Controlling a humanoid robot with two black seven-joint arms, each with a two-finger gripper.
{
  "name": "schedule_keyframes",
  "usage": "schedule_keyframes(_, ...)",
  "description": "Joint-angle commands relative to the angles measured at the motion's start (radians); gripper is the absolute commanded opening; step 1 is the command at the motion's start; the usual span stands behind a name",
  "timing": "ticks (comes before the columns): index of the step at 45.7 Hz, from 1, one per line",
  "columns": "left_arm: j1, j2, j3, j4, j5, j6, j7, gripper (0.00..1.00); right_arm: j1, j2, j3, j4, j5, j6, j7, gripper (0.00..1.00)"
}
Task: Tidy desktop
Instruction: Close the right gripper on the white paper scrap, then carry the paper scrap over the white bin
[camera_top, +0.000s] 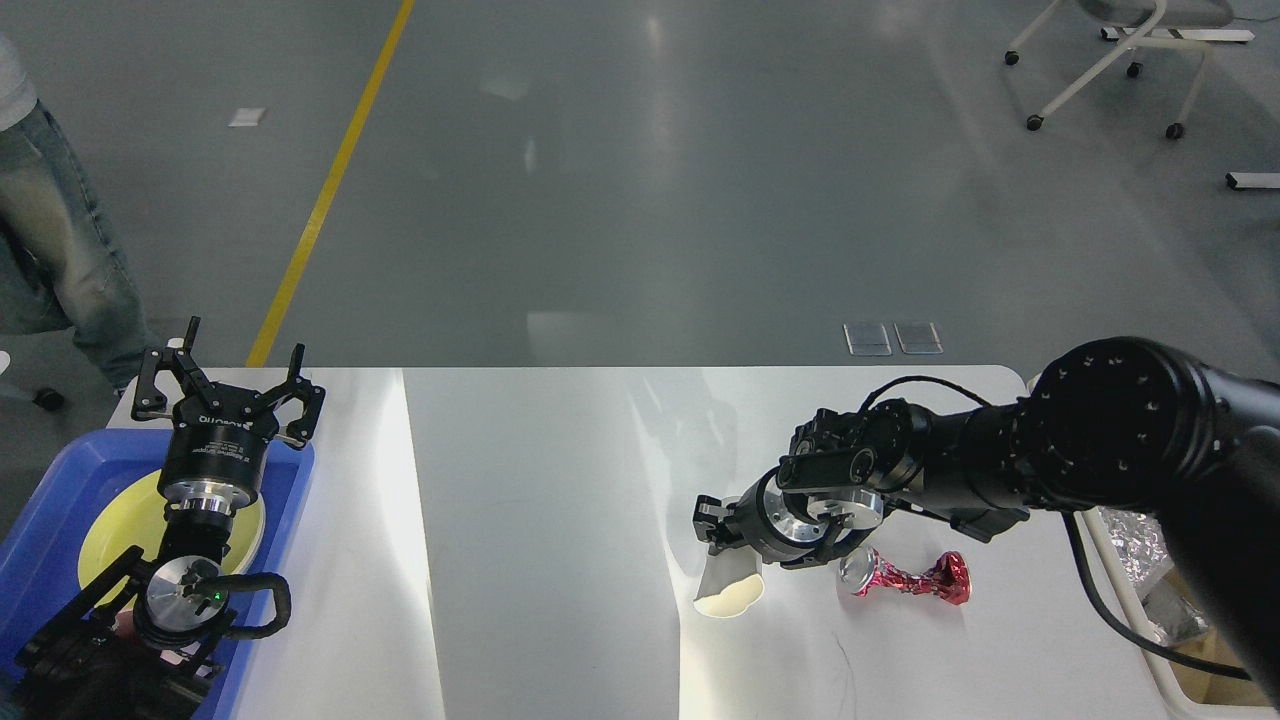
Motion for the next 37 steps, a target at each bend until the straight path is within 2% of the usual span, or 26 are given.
schedule_keyframes(1, 0.000, 0.000, 0.001, 0.000, 0.000, 0.000, 0.001, 0.97, 0.177, -0.034, -0.082, 0.132, -0.006, 0.112, 0.003, 0.00)
schedule_keyframes(9, 0.000, 0.000, 0.000, 0.000, 0.000, 0.000, 0.001, 0.97, 0.409, -0.154, -0.125, 0.256, -0.053, 0.338, 0.005, 0.00)
schedule_keyframes(14, 0.000, 0.000, 0.000, 0.000, 0.000, 0.000, 0.001, 0.97, 0.535, -0.229, -0.126, 0.356, -0.133, 0.401, 0.003, 0.00)
schedule_keyframes(22, 0.000, 0.000, 0.000, 0.000, 0.000, 0.000, -0.001, 0.97, 0.685, -0.306, -0.165, 0.508, -0.166, 0.367, 0.001, 0.00)
schedule_keyframes(28, 0.000, 0.000, 0.000, 0.000, 0.000, 0.000, -0.001, 0.97, 0.748, -0.346, -0.197, 0.629, -0.164, 0.238, 0.000, 0.00)
schedule_keyframes(37, 0.000, 0.000, 0.001, 0.000, 0.000, 0.000, -0.001, 0.97, 0.757, -0.357, -0.255, 0.655, -0.143, 0.148, 0.001, 0.00)
